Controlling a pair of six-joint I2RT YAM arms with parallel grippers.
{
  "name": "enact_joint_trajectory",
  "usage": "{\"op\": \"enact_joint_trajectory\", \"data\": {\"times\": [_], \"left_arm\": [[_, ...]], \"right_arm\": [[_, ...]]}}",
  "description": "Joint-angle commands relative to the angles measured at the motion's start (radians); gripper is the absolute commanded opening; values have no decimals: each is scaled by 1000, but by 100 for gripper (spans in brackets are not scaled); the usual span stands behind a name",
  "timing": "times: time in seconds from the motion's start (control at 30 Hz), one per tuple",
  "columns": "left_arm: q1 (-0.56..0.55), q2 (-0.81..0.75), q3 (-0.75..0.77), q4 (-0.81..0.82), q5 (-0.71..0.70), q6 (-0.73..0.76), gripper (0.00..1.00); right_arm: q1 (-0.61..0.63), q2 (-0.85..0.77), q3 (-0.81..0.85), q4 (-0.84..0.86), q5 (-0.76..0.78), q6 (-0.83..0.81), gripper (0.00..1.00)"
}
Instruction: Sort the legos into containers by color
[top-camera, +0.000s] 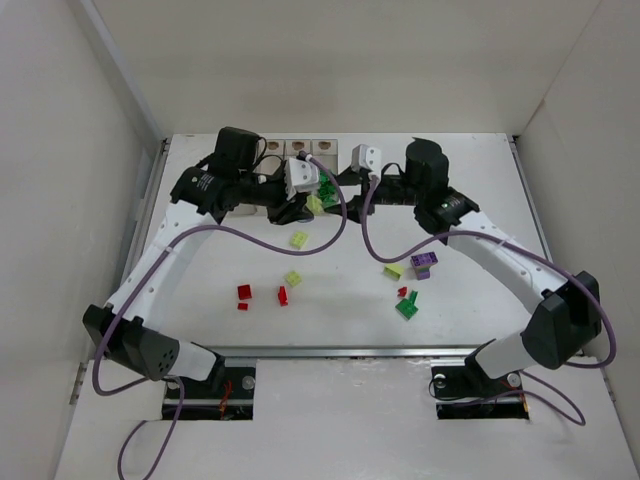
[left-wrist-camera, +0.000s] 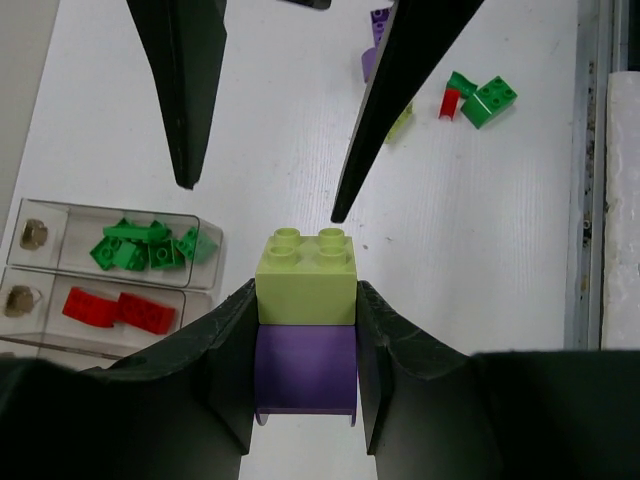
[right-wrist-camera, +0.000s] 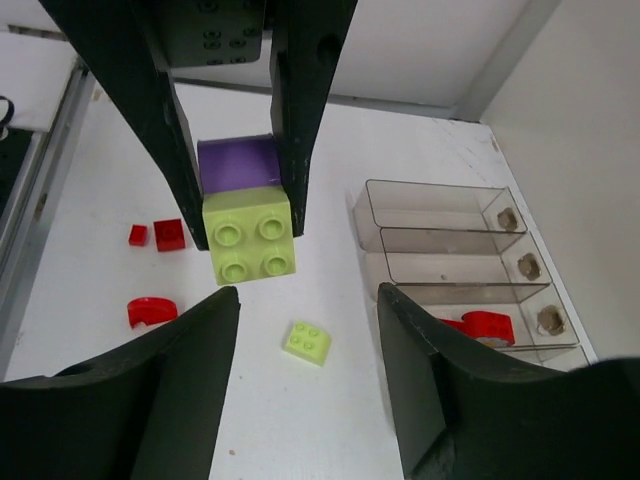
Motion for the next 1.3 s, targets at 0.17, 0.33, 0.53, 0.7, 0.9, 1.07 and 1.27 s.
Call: {"op": "enact_joint_trajectory", "data": {"times": [0.17,0.33,0.53,0.7,0.9,1.07,1.27], "left_arm": [[-42,-39,28,75,19,-25,0],[-51,-48,-2,86,-3,-34,0],[-51,-67,-34,95,-33,-34,0],[-51,-67,-34,95,-33,-22,0],[-51,-76,-62,86,-42,-10,0],[-60,-76,-71,77,-51,10,11],[-60,-76,-71,68,-62,10,86]], "right_arm": [[41,36,59,-32,-132,-59,59],[60,55,69,-43,-153,-59,59],[60,44,69,-43,-135,-59,56],[60,44,79,-55,-124,-59,47],[60,53,88,-86,-80,-59,19],[60,53,89,-95,-80,-59,0],[69,44,79,-95,-78,-68,0]]}}
